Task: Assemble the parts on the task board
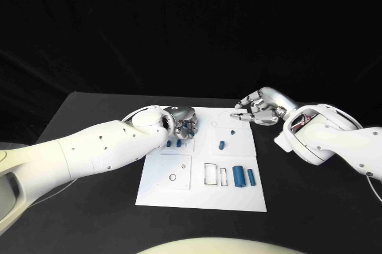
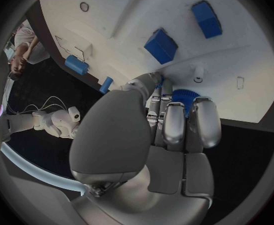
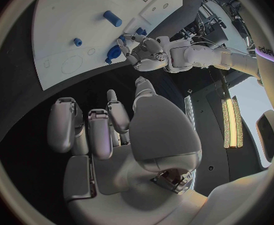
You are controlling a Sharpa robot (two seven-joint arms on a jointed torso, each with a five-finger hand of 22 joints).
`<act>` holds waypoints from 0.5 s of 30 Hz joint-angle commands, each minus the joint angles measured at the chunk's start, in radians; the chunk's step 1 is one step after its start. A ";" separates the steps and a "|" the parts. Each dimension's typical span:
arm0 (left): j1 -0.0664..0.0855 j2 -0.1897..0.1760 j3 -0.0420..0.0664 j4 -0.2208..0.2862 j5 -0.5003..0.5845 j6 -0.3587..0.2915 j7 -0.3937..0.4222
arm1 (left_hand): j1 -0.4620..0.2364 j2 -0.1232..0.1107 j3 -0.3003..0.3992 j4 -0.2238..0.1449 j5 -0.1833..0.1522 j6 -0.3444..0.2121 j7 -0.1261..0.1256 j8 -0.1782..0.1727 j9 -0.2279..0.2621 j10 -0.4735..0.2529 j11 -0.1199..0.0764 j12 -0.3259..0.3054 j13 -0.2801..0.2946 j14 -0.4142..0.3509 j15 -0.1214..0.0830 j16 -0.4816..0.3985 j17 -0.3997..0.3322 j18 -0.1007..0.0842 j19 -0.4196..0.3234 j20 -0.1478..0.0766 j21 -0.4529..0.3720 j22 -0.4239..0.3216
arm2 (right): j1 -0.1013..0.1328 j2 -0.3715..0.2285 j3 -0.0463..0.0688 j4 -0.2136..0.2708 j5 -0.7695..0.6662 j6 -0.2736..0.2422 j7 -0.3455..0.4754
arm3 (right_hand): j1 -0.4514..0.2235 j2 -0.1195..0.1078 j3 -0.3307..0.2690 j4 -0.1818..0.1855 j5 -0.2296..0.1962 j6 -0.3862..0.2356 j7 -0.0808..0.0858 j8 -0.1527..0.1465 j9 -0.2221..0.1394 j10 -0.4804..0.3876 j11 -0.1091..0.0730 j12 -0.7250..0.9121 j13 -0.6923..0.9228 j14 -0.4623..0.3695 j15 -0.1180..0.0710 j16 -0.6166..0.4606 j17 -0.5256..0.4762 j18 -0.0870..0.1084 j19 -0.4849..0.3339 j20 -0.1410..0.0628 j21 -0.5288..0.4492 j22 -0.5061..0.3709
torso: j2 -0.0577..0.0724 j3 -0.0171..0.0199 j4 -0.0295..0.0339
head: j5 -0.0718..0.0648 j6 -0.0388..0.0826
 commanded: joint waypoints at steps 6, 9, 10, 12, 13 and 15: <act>-0.004 -0.012 0.001 0.011 0.030 -0.054 0.020 | 0.002 0.003 0.005 -0.019 -0.004 0.005 0.005 -0.009 -0.002 0.013 0.003 -0.019 -0.004 0.005 -0.002 0.008 0.001 -0.017 0.011 0.002 0.009 0.052 | -0.001 0.001 0.000 0.000 -0.005 0.002 0.007 | -0.001 0.011 -0.007 0.002 0.006 0.000 -0.001 0.005 0.001 -0.003 -0.002 -0.001 0.001 0.047 -0.005 -0.003 0.028 0.020 -0.004 -0.001 -0.004 0.077 | -0.001 -0.0004 0.0010 | -0.001 0.006; -0.004 -0.023 0.006 0.025 0.038 -0.071 0.021 | 0.000 0.001 0.007 -0.022 -0.004 0.005 0.006 -0.012 -0.003 0.014 0.004 -0.024 -0.005 0.006 -0.002 0.009 0.003 -0.018 0.014 0.002 0.013 0.056 | -0.001 0.001 0.000 -0.002 -0.006 0.001 0.007 | -0.001 0.011 -0.007 0.002 0.006 0.000 -0.001 0.005 0.001 -0.003 -0.002 -0.001 0.001 0.047 -0.005 -0.003 0.028 0.020 -0.004 -0.001 -0.004 0.077 | 0.000 -0.0009 0.0011 | -0.001 0.008; -0.004 -0.027 0.008 0.029 0.040 -0.075 0.021 | 0.000 0.001 0.007 -0.022 -0.004 0.005 0.006 -0.012 -0.003 0.014 0.004 -0.024 -0.005 0.006 -0.002 0.009 0.003 -0.018 0.014 0.002 0.013 0.056 | -0.001 0.001 0.000 -0.002 -0.006 0.001 0.007 | -0.001 0.011 -0.007 0.002 0.006 0.000 -0.001 0.005 0.001 -0.003 -0.002 -0.001 0.001 0.047 -0.005 -0.003 0.028 0.020 -0.004 -0.001 -0.004 0.077 | -0.001 -0.0009 0.0013 | -0.001 0.008; -0.004 -0.037 0.014 0.043 0.046 -0.083 0.021 | 0.000 0.000 0.008 -0.024 -0.004 0.006 0.007 -0.014 -0.003 0.016 0.004 -0.026 -0.005 0.007 -0.001 0.010 0.003 -0.019 0.017 0.003 0.016 0.060 | -0.001 0.002 0.000 -0.003 -0.006 0.001 0.007 | -0.001 0.011 -0.007 0.002 0.006 0.000 -0.001 0.005 0.001 -0.003 -0.002 -0.001 0.001 0.047 -0.005 -0.003 0.028 0.020 -0.004 -0.001 -0.004 0.077 | -0.001 -0.0007 0.0012 | 0.000 0.008; -0.004 -0.045 0.019 0.053 0.051 -0.087 0.021 | 0.000 -0.001 0.008 -0.025 -0.004 0.007 0.007 -0.014 -0.003 0.017 0.004 -0.027 -0.005 0.007 -0.001 0.011 0.004 -0.019 0.018 0.003 0.017 0.061 | -0.001 0.001 0.000 -0.004 -0.006 0.001 0.007 | -0.001 0.011 -0.007 0.002 0.006 0.000 -0.001 0.005 0.001 -0.003 -0.002 -0.001 0.001 0.047 -0.005 -0.003 0.028 0.020 -0.004 -0.001 -0.004 0.077 | -0.002 -0.0008 0.0017 | 0.000 0.009; -0.004 -0.058 0.026 0.070 0.061 -0.091 0.020 | -0.001 -0.001 0.009 -0.027 -0.004 0.008 0.008 -0.015 -0.004 0.019 0.004 -0.028 -0.005 0.007 -0.001 0.011 0.002 -0.020 0.020 0.003 0.019 0.064 | -0.001 0.001 0.000 -0.004 -0.006 0.000 0.007 | -0.001 0.011 -0.007 0.002 0.006 0.000 -0.001 0.005 0.001 -0.003 -0.002 -0.001 0.001 0.047 -0.005 -0.003 0.028 0.020 -0.004 -0.001 -0.004 0.077 | -0.001 -0.0008 0.0017 | -0.001 0.009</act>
